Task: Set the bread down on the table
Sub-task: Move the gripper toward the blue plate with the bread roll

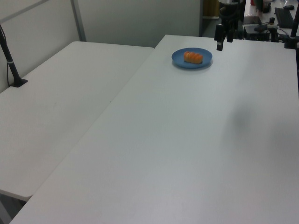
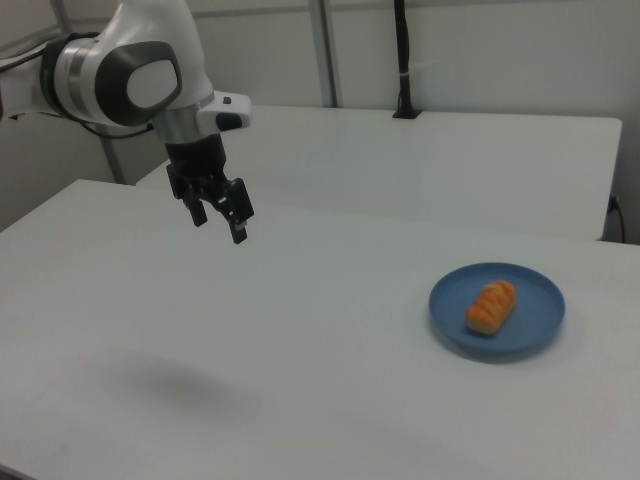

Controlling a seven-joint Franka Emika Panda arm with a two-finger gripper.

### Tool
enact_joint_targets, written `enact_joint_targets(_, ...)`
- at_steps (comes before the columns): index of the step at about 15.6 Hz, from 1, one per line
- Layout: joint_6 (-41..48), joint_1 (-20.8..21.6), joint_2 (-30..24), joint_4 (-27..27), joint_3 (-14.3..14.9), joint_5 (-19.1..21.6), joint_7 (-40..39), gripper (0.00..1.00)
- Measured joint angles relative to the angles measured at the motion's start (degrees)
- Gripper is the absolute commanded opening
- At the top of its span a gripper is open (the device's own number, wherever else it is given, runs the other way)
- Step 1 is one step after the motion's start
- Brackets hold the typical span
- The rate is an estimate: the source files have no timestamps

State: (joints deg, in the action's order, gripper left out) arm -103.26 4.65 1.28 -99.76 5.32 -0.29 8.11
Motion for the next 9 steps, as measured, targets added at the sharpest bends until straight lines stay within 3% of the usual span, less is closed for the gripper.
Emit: enact_joint_targets(9, 0.10, -0.08, 4.47, 4.10, 0.32, -0.03, -0.01, 1.00)
